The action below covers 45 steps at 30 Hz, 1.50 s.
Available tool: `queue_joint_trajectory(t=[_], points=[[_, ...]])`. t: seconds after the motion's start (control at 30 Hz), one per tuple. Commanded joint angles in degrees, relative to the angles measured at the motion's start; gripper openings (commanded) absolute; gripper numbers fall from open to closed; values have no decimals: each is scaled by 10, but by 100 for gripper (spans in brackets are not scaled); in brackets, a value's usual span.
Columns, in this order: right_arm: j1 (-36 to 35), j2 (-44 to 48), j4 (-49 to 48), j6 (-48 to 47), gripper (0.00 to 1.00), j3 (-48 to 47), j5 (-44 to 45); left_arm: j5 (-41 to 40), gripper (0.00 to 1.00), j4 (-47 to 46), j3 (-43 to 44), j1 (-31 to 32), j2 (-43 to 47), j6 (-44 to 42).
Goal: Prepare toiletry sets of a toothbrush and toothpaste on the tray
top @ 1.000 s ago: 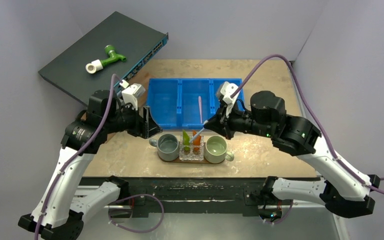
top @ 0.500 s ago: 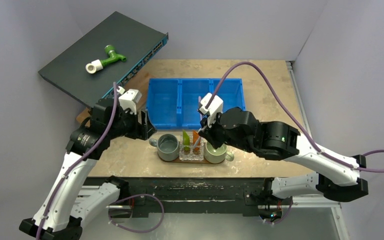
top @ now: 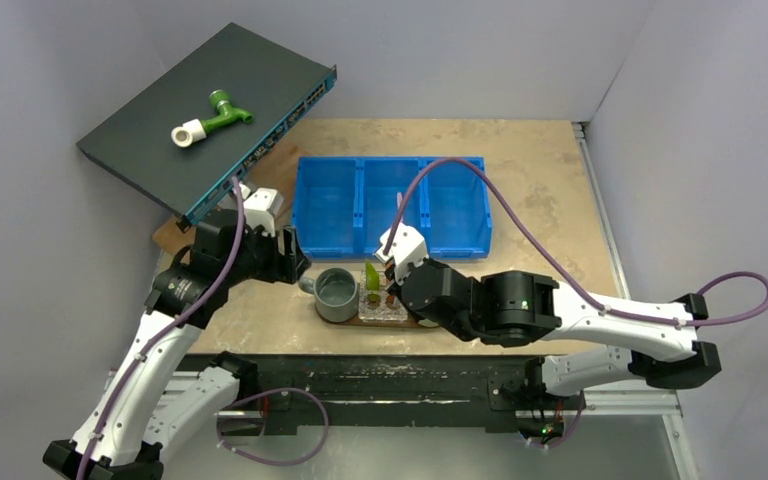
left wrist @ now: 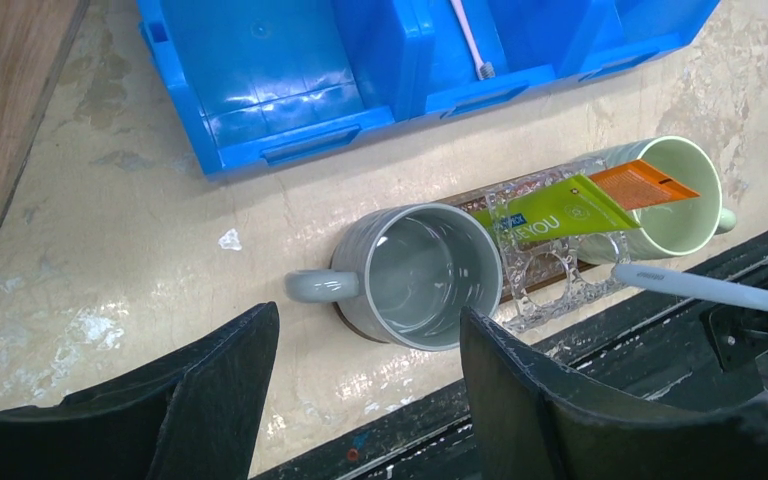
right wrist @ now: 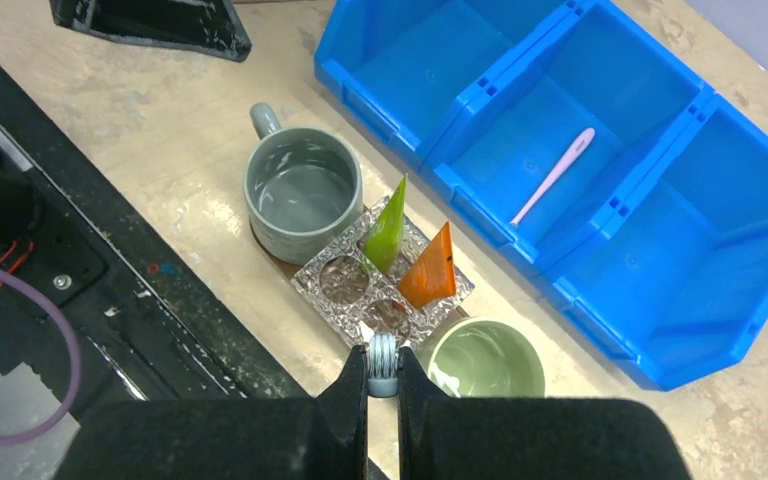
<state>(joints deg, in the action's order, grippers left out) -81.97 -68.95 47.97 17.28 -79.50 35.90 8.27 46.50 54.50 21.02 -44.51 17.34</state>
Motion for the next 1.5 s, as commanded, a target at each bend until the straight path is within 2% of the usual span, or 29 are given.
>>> queue_joint_trajectory(t=[0.0,0.5,1.0,1.23,1.47], points=[[-9,7,-49,29,0,26,42,-12,66,-33,-3,-1,7,-8],[-16,53,-155,45,0,136,70,-5,66,-37,-4,-1,6,-8],[-23,116,-332,52,0,301,135,-2,65,-38,-4,-1,4,-9],[-50,128,-386,64,0,356,189,-1,65,-38,-3,-1,3,-10],[-79,112,-395,92,0,381,259,0,65,-38,-3,-1,1,-10]])
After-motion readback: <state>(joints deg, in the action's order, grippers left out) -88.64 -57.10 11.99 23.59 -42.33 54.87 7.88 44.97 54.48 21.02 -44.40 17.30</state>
